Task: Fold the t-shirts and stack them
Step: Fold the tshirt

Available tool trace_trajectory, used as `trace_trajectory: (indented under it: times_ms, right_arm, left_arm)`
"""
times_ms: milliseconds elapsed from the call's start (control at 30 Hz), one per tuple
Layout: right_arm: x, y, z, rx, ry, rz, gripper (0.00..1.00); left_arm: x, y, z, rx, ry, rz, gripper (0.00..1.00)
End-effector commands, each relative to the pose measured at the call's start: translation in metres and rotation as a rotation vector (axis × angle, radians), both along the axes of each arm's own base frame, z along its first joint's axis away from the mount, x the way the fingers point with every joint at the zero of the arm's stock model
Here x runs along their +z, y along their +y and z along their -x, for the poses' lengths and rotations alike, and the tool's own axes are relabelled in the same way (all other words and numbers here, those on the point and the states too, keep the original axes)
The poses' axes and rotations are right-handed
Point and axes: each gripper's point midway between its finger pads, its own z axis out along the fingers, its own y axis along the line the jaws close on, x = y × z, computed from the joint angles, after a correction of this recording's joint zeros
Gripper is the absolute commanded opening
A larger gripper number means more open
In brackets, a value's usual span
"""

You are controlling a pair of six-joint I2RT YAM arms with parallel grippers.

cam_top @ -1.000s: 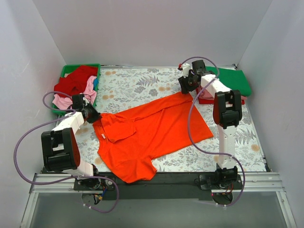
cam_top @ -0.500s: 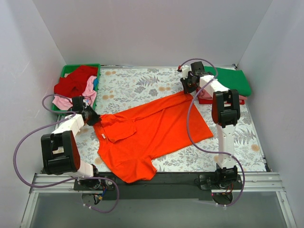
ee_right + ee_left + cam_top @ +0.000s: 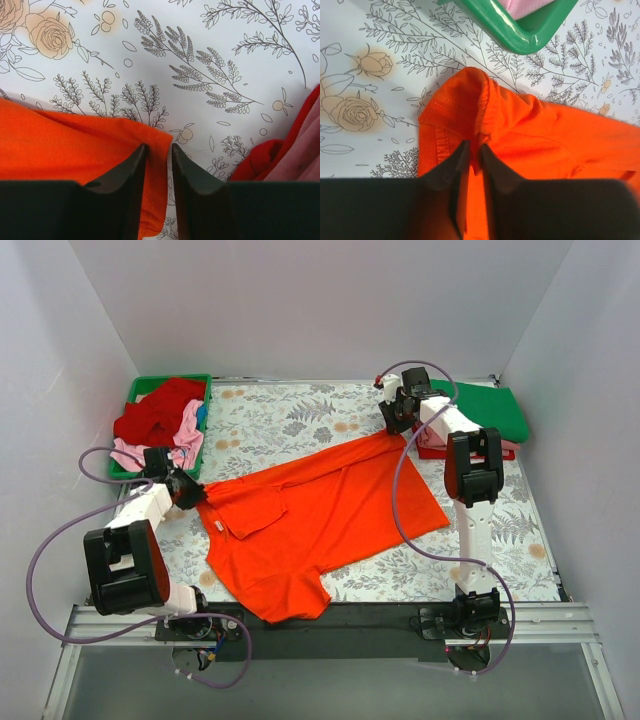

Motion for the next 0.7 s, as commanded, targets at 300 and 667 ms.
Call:
trace_trajectory:
  times_ms: [300,667]
  right_arm:
    - [0.078,0.031,-0.003,0.131,-0.158,-0.045,0.66]
    - [0.136,0.095,0.076,0.45,-0.169,-0.157,0.82]
  left_arm:
    - [0.066,0.011,0.007,0.063,-0.164,-0.061,0.5]
    - [0.138,-0.085,0.018,-0.459,-0.41,0.103,0.55]
